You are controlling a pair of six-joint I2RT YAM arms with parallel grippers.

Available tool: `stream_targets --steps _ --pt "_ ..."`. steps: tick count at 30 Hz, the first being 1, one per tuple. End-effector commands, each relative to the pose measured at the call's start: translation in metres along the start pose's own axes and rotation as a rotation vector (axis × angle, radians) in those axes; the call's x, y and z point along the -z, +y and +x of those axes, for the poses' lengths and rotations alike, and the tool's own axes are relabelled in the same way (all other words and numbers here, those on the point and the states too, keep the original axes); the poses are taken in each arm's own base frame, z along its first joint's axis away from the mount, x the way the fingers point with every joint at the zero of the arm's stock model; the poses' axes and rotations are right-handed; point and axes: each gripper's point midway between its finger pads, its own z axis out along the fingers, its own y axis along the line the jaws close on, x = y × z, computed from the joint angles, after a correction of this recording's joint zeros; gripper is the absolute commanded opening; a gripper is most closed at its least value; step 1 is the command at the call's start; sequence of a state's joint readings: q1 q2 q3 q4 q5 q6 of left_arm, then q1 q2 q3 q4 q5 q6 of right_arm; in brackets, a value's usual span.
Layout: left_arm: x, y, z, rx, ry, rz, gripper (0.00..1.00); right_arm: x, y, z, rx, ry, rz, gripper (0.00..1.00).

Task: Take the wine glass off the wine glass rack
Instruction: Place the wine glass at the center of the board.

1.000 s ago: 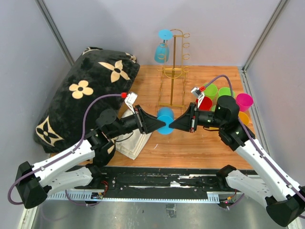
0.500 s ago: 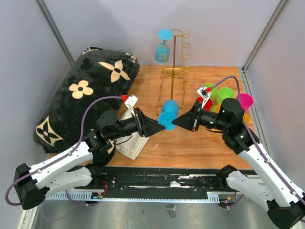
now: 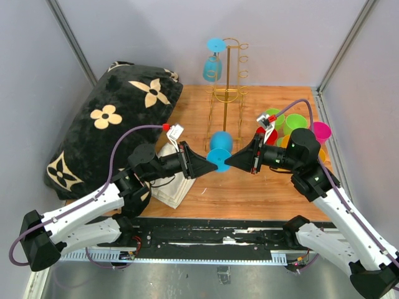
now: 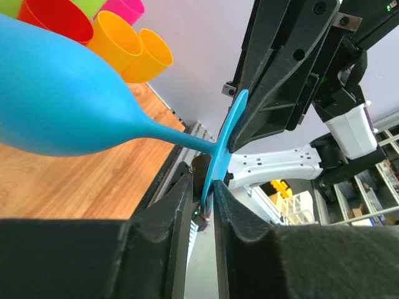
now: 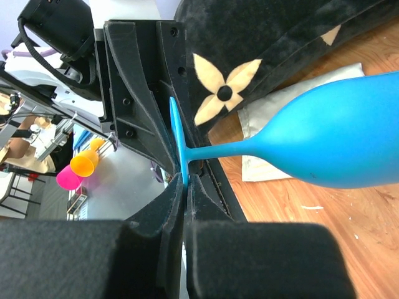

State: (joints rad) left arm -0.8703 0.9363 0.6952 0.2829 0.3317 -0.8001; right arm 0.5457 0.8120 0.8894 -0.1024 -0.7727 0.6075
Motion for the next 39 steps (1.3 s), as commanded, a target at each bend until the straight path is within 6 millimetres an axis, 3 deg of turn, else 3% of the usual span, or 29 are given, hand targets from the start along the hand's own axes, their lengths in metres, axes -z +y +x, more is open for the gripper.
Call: stream_targets --steps 1,7,13,15,18,20,26,31,35,39 --pt "-0.001 -0.023 -0.011 -0.034 -0.023 0.087 0.22 0.004 0.025 -0.009 0.083 -0.017 -0.087 0.01" --pt "0.000 -0.034 -0.004 -0.049 0.010 0.157 0.18 0.009 0.025 -0.012 0.138 -0.014 -0.063 0.01" --pt "0.002 -0.041 0.006 -0.072 0.042 0.201 0.04 0.009 0.030 -0.012 0.139 -0.008 -0.085 0.02" --pt "0.002 -0.044 0.010 -0.088 0.056 0.213 0.01 0.010 0.027 -0.011 0.144 -0.006 -0.061 0.08" --pt "0.002 -0.042 0.023 -0.134 0.104 0.206 0.01 0.018 0.012 -0.013 0.185 -0.001 0.054 0.32" --pt "0.002 -0.038 0.035 -0.194 0.151 0.183 0.00 0.027 0.007 -0.018 0.227 -0.013 0.127 0.43" --pt "0.011 -0.020 0.077 -0.409 0.222 0.101 0.01 0.061 -0.004 -0.046 0.351 -0.126 0.347 0.55" --pt "0.013 -0.007 0.106 -0.571 0.258 0.062 0.01 0.084 -0.035 -0.052 0.309 -0.166 0.573 0.64" --pt "0.012 0.005 0.121 -0.659 0.337 0.048 0.00 0.076 -0.053 -0.038 0.218 -0.095 0.611 0.66" --pt "0.012 0.003 0.127 -0.747 0.360 0.096 0.00 0.057 -0.055 -0.022 0.115 -0.013 0.525 0.68"
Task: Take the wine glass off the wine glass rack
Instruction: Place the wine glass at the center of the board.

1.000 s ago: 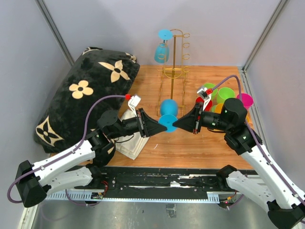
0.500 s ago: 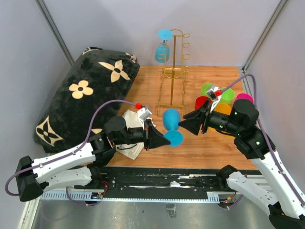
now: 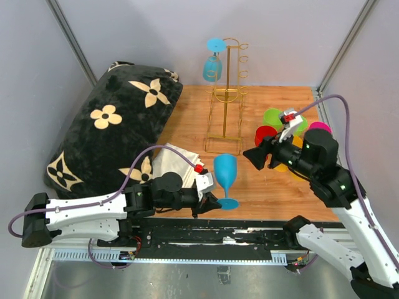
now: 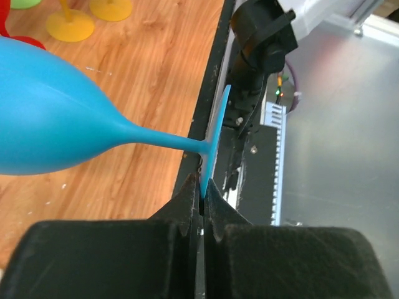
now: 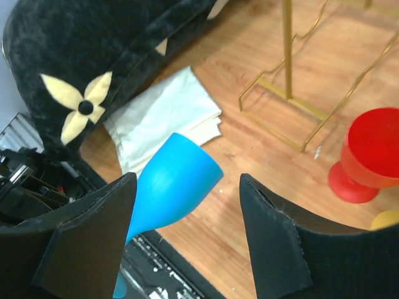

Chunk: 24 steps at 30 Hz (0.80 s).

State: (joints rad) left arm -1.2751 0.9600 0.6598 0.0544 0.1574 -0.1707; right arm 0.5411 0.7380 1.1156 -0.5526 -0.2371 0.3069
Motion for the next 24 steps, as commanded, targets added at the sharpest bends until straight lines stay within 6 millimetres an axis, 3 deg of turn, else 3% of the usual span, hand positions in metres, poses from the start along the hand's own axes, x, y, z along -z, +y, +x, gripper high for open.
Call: stream_targets --steps 1,8,20,21,23,24 --pt "0.000 -0.003 -0.001 -0.189 0.000 0.042 0.00 -0.013 0.004 0.021 -0.110 0.122 -0.050 0.69" --pt "0.017 -0.017 0.010 -0.387 -0.021 0.163 0.00 -0.027 0.008 0.037 -0.326 0.230 -0.220 0.73" --pt "0.032 -0.031 0.003 -0.443 -0.133 0.227 0.01 -0.028 0.042 0.043 -0.459 0.331 -0.551 0.72" --pt "0.031 -0.031 0.003 -0.447 -0.135 0.226 0.01 -0.026 0.046 0.044 -0.463 0.342 -0.575 0.71" --pt "0.031 -0.028 -0.002 -0.463 -0.143 0.209 0.00 -0.022 0.055 0.052 -0.475 0.395 -0.618 0.53" --pt "0.030 -0.027 -0.003 -0.466 -0.141 0.202 0.00 -0.020 0.056 0.054 -0.472 0.403 -0.622 0.48"
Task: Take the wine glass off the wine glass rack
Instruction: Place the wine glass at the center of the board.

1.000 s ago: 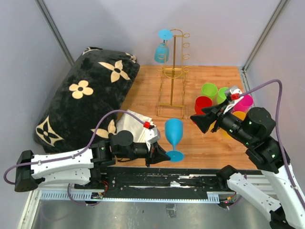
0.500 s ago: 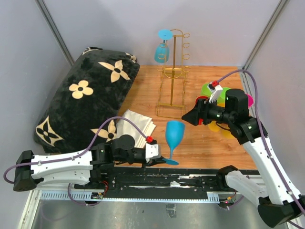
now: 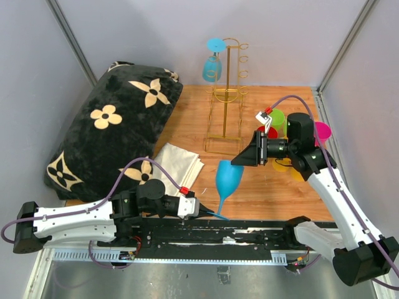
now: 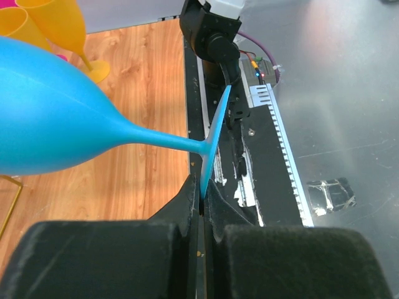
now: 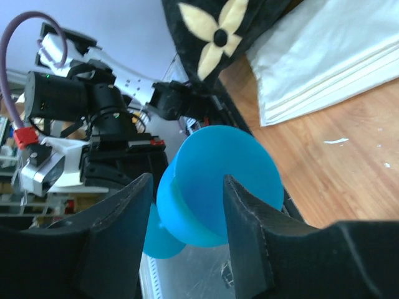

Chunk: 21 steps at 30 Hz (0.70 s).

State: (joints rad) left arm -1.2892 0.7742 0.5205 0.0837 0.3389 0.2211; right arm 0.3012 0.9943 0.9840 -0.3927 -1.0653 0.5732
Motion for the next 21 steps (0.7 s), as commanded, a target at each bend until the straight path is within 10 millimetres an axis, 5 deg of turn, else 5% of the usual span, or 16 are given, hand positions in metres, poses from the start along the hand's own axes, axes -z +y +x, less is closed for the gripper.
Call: stream_targets --steps 1,10,21 --pt "-0.001 0.004 -0.018 -0.062 -0.057 -0.013 0.00 0.001 0.018 0.015 0.002 0.078 -0.103 0.46" --pt "-0.001 0.007 -0.020 -0.061 -0.054 -0.025 0.00 0.011 0.052 0.036 0.062 0.202 -0.281 0.42" --pt "-0.001 0.018 -0.014 -0.038 -0.022 -0.090 0.00 0.011 0.055 0.038 0.099 0.210 -0.274 0.02"
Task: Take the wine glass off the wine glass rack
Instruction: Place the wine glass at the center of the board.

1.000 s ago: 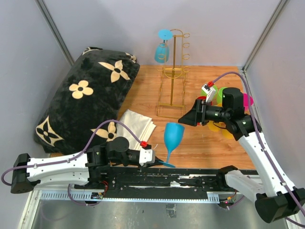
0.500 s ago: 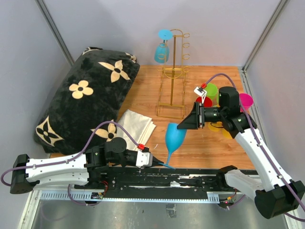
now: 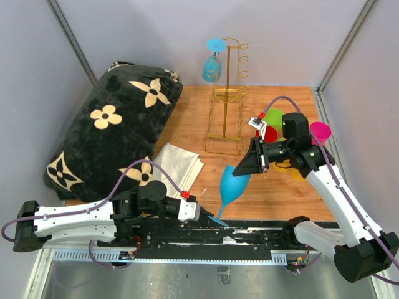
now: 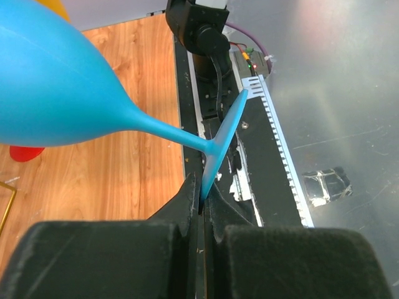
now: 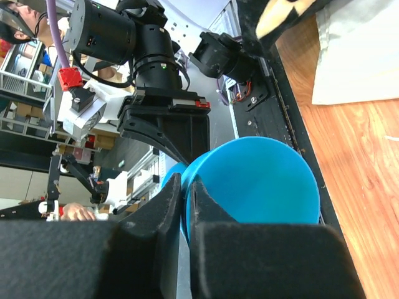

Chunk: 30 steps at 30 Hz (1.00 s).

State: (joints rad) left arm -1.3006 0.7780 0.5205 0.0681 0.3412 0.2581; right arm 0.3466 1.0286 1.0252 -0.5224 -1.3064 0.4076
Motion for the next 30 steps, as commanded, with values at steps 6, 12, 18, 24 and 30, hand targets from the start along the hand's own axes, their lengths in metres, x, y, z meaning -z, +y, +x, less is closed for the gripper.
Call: stream_targets --steps 6,12,18,24,30 --pt "0.000 0.028 -0.019 0.009 -0.039 -0.140 0.06 0.001 0.019 0.000 0.075 0.009 -0.019 0.01" --pt "0.001 0.029 -0.018 0.009 -0.037 -0.146 0.20 0.002 0.008 -0.004 0.110 -0.036 0.080 0.01" --pt "0.005 0.034 -0.011 0.029 -0.018 -0.192 0.50 0.008 -0.009 -0.009 0.142 -0.079 0.216 0.01" --pt "0.012 0.040 -0.008 0.047 -0.013 -0.242 0.72 0.030 -0.050 -0.010 0.154 -0.105 0.511 0.01" --pt "0.023 0.061 -0.009 0.069 -0.030 -0.384 0.82 0.083 -0.116 -0.010 0.149 -0.186 0.973 0.01"
